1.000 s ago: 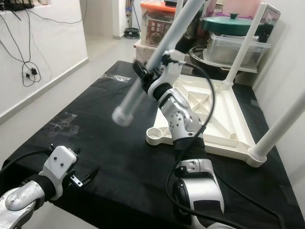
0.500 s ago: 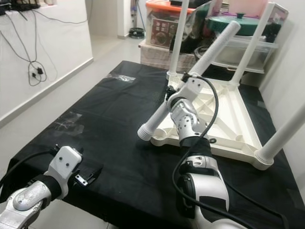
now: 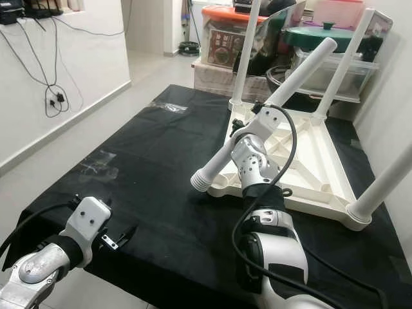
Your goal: Building children table
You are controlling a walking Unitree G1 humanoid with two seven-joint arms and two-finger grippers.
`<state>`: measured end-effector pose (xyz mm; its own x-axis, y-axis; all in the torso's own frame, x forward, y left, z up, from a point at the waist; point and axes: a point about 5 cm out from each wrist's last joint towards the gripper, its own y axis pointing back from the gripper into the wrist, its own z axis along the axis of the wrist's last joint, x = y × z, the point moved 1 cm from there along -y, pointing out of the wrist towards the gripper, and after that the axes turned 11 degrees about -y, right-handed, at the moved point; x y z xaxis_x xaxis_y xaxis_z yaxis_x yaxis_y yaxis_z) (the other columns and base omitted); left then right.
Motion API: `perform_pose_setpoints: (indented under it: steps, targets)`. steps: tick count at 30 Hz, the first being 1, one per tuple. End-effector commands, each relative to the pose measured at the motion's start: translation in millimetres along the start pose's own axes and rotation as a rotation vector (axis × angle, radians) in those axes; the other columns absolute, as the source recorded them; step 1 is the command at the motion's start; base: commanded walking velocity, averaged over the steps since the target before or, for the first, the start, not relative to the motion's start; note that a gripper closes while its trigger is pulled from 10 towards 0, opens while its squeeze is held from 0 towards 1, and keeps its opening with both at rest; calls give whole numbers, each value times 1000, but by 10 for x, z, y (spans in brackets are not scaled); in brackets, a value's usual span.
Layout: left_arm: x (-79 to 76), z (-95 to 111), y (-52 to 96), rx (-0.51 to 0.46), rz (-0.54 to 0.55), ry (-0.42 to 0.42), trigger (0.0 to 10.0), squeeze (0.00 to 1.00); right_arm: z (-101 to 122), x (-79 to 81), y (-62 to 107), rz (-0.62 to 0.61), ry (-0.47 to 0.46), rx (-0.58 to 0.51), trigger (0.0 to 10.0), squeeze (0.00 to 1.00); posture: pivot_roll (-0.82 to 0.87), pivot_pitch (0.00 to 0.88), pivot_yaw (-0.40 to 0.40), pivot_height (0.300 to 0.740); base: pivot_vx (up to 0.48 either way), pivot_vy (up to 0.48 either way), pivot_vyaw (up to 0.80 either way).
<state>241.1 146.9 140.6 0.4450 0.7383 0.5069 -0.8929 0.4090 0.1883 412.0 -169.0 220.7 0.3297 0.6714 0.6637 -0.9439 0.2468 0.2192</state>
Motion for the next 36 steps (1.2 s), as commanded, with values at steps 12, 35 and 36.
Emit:
perform_pose_setpoints:
  steps: [12, 35, 36]
  targets:
    - [-4, -4, -39, -8, 7, 1, 10000, 0, 472, 350, 211, 265, 105, -396, 0, 0, 97, 0, -59, 740, 0, 0, 0]
    - [66, -37, -38, 0, 46, -10, 10000, 0, 307, 604, 496, 591, 717, -665, 0, 0, 94, 0, -67, 740, 0, 0, 0]
    - [81, -40, -36, 1, 53, -11, 10000, 0, 213, 586, 503, 638, 848, -664, 0, 0, 95, 0, -69, 740, 0, 0, 0]
